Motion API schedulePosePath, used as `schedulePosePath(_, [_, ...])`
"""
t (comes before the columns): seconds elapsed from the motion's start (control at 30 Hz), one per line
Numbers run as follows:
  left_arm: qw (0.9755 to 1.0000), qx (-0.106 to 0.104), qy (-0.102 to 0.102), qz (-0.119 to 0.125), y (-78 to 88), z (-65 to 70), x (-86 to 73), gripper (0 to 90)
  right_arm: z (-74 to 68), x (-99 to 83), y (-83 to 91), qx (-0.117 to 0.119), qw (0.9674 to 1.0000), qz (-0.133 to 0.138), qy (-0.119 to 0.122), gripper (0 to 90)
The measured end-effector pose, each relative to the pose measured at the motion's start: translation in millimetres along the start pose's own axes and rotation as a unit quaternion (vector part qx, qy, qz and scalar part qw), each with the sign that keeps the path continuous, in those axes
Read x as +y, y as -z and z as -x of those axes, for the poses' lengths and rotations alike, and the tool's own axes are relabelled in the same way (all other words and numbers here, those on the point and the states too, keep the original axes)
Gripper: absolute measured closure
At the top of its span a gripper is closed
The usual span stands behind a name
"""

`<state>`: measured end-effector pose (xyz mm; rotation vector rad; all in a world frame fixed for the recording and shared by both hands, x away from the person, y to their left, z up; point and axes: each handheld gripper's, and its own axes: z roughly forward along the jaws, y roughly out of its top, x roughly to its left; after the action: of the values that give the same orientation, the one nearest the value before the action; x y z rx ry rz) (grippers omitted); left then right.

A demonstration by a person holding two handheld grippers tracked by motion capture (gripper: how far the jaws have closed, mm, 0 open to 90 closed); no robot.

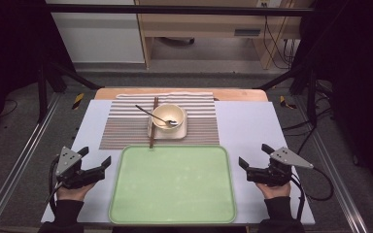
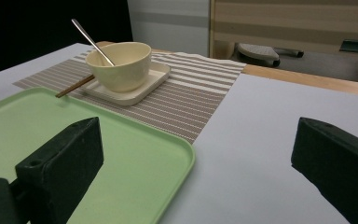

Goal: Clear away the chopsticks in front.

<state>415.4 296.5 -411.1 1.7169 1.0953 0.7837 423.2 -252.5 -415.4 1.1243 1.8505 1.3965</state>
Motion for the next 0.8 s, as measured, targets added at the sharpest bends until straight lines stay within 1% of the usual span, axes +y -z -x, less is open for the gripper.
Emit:
schedulePosePath(0.07, [1.0000, -0.002, 0.000, 0.000, -0.5, 0.8, 0.7, 14.3, 0.1, -0.1, -0.3, 0.000, 1.0000, 0.000, 0.002, 2.5])
schedulePosePath(0.1, [1.0000, -0.002, -0.003, 0.000, -0.8, 0.9, 1.4, 14.3, 0.1, -0.1, -0.3, 0.000, 1.0000, 0.000, 0.002, 2.5])
schedulePosePath(0.2, [1.0000, -0.002, 0.001, 0.004, -3.5, 2.4, 4.2, 14.8, 0.1, 0.0, -0.1, 0.000, 1.0000, 0.001, 0.002, 2.8])
schedulePosePath(0.23, [1.0000, -0.007, 0.001, 0.004, -5.0, 2.5, 5.9, 14.8, -0.2, -0.1, -0.4, -0.001, 1.0000, 0.000, 0.003, 2.9])
schedulePosePath(0.3, [0.9999, -0.009, 0.000, 0.007, -8.1, 3.5, 8.9, 15.3, -1.1, -0.6, -1.7, -0.002, 1.0000, -0.002, 0.004, 3.3])
schedulePosePath(0.37, [0.9998, -0.015, -0.003, 0.008, -15.5, 6.7, 15.8, 15.6, -2.7, -0.5, -4.5, -0.004, 1.0000, -0.007, 0.005, 3.2])
schedulePosePath(0.4, [0.9998, -0.015, -0.003, 0.008, -15.5, 6.7, 15.8, 15.9, -2.7, -0.5, -4.5, -0.004, 1.0000, -0.007, 0.005, 3.2])
schedulePosePath(0.43, [0.9998, -0.020, -0.008, 0.004, -22.4, 10.1, 21.2, 15.9, -3.7, -0.5, -5.1, -0.003, 1.0000, -0.007, 0.007, 3.3])
schedulePosePath(0.47, [0.9998, -0.020, -0.008, 0.004, -22.4, 10.1, 21.2, 15.8, -4.2, -0.4, -5.5, -0.003, 0.9999, -0.008, 0.008, 3.3])
schedulePosePath(0.5, [0.9997, -0.022, -0.011, 0.005, -27.6, 13.2, 25.8, 15.9, -4.4, -0.4, -5.5, -0.004, 0.9999, -0.007, 0.008, 3.4])
schedulePosePath(0.53, [0.9997, -0.022, -0.011, 0.005, -27.6, 13.2, 25.8, 15.9, -4.6, -0.1, -5.4, -0.004, 1.0000, -0.005, 0.007, 3.5])
schedulePosePath(0.6, [0.9995, -0.024, -0.019, 0.007, -35.7, 17.5, 32.4, 15.9, -4.6, 0.6, -5.2, -0.005, 0.9999, -0.003, 0.008, 3.5])
schedulePosePath(0.8, [0.9994, -0.026, -0.021, 0.008, -49.1, 21.0, 41.1, 16.0, -5.4, 0.9, -6.1, -0.008, 0.9999, -0.004, 0.007, 3.7])
